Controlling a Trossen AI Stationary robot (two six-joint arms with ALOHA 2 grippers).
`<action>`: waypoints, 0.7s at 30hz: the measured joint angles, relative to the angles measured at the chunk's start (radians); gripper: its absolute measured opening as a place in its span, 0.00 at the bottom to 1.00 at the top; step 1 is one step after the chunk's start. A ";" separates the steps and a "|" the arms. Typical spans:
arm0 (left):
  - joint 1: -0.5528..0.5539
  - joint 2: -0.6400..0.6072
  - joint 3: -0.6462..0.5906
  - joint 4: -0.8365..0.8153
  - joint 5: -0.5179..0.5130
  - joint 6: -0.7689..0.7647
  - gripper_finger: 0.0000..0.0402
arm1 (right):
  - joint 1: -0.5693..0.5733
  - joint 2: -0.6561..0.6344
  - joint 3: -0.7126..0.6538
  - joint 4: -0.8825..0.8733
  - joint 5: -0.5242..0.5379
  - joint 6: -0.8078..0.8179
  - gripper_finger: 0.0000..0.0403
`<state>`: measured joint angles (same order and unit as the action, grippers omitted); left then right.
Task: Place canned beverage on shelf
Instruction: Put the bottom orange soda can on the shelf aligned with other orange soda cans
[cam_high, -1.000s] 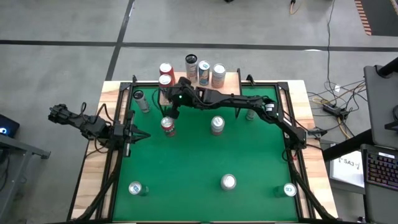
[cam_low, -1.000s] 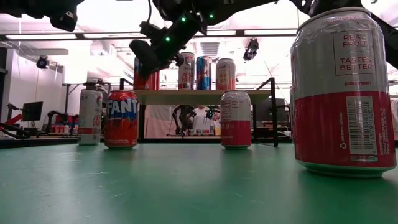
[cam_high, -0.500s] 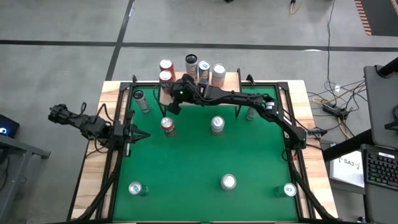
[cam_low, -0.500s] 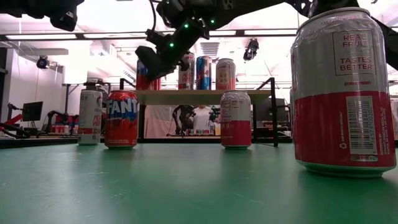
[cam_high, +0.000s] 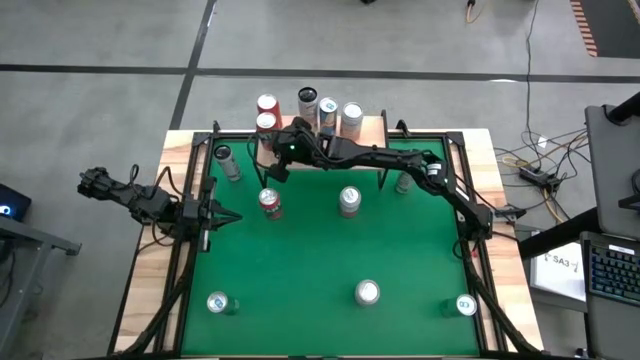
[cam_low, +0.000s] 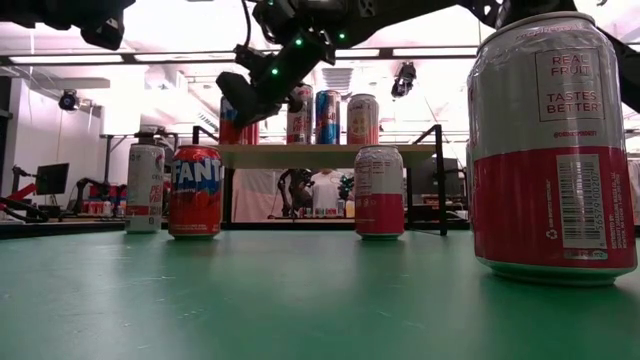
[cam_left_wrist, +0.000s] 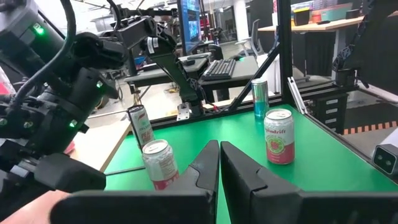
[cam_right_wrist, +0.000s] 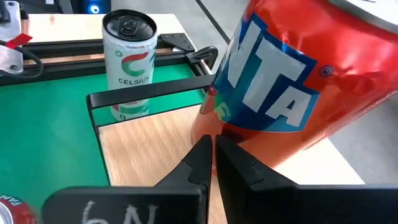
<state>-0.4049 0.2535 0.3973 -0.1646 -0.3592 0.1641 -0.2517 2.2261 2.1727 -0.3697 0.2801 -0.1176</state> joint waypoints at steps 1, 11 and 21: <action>0.000 0.000 0.000 0.000 0.000 0.000 0.00 | -0.003 0.000 0.000 0.003 -0.002 -0.005 0.03; 0.000 0.000 0.000 0.008 0.000 0.003 0.00 | -0.014 0.000 -0.001 0.012 0.000 -0.012 0.03; 0.000 0.000 0.000 0.008 0.000 -0.004 0.00 | 0.060 -0.040 0.000 -0.044 -0.019 0.020 0.03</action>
<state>-0.4049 0.2539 0.3973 -0.1567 -0.3595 0.1598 -0.1919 2.1859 2.1728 -0.4139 0.2613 -0.0973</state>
